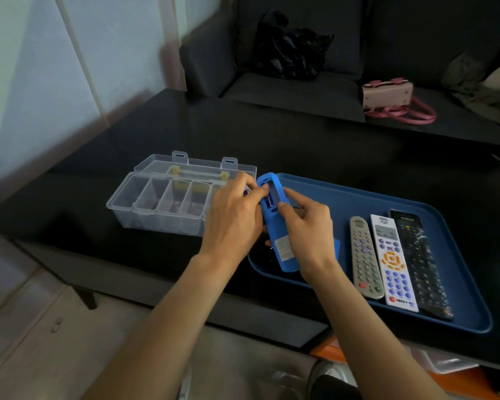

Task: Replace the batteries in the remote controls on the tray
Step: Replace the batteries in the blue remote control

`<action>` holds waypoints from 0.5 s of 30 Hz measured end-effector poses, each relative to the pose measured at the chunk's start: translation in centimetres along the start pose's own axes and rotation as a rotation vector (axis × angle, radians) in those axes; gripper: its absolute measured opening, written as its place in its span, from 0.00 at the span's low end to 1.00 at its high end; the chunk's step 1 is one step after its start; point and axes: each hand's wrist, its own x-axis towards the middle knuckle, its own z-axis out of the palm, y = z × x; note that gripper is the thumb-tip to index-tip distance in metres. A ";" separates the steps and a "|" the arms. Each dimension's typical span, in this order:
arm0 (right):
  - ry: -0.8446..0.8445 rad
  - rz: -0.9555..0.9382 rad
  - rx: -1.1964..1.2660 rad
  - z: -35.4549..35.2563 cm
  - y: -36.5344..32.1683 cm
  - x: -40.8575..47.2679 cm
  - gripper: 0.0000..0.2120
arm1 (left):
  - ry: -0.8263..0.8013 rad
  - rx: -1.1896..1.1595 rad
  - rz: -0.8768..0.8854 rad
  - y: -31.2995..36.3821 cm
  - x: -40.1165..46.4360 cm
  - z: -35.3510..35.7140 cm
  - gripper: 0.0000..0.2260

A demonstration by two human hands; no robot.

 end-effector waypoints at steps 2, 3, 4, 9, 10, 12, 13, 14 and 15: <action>-0.010 0.022 0.028 0.0 0.0 0.1 0.13 | -0.002 0.016 0.015 -0.5 0.1 -0.1 0.19; -0.004 0.025 0.041 0.0 -0.2 0.1 0.13 | 0.003 0.008 0.023 -0.7 0.3 -0.2 0.19; 0.011 0.026 0.060 0.0 -0.3 0.3 0.13 | 0.000 -0.038 0.020 -0.8 0.4 -0.3 0.17; 0.016 0.084 0.174 -0.4 -1.1 0.3 0.08 | 0.048 -0.467 -0.170 -0.1 1.0 -1.3 0.17; 0.004 0.111 0.172 -0.4 -1.1 0.3 0.09 | 0.052 -0.523 -0.220 0.1 1.0 -1.3 0.16; -0.010 0.151 0.155 -0.4 -1.0 0.2 0.09 | 0.060 -0.637 -0.293 0.3 1.0 -1.2 0.12; -0.013 0.160 0.143 -0.4 -1.0 0.2 0.08 | 0.070 -0.695 -0.316 0.3 1.0 -1.2 0.11; -0.012 0.162 0.133 -0.5 -1.0 0.2 0.07 | 0.078 -0.753 -0.337 0.3 1.0 -1.2 0.09; -0.009 0.162 0.124 -0.5 -1.0 0.2 0.06 | 0.081 -0.804 -0.353 0.4 1.1 -1.2 0.08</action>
